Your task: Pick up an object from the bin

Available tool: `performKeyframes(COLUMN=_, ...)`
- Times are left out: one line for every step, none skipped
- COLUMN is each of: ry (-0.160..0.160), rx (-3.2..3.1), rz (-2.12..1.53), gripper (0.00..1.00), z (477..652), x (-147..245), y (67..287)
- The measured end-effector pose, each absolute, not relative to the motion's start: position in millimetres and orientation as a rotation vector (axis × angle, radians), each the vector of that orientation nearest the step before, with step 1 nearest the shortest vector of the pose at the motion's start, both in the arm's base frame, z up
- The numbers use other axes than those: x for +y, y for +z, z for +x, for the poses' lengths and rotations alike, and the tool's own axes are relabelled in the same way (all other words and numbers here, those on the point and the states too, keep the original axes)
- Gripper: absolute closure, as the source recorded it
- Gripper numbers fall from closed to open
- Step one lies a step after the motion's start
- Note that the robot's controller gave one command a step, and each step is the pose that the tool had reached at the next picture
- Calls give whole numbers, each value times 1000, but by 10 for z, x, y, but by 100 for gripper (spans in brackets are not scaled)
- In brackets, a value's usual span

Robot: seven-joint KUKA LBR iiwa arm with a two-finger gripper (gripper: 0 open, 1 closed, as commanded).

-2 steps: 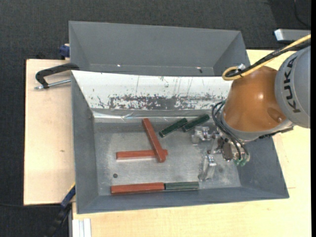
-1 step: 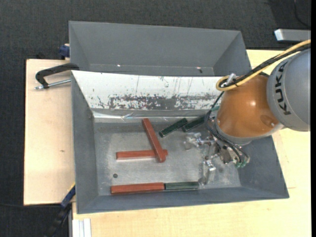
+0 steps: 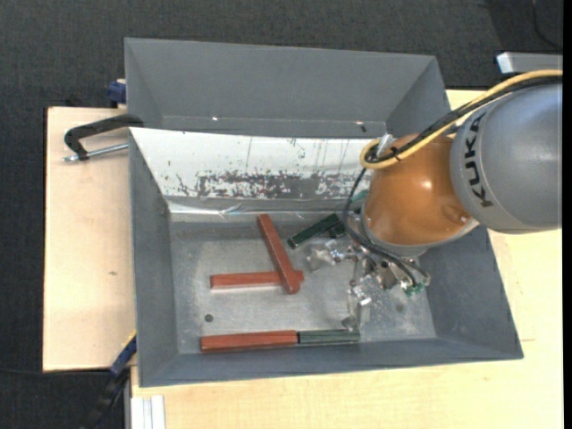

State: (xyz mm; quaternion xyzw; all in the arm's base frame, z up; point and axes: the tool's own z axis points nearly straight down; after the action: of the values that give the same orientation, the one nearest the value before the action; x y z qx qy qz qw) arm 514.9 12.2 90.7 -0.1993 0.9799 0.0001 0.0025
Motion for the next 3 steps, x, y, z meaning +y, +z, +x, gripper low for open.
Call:
performKeyframes(ry=3, rx=3123, rz=-296, gripper=0, z=5325, x=336, y=923)
performKeyframes(ry=2, rx=3043, rz=-758, gripper=100, z=5532, x=730, y=717)
performKeyframes(ry=2, rx=3043, rz=-758, gripper=100, z=5531, x=729, y=717)
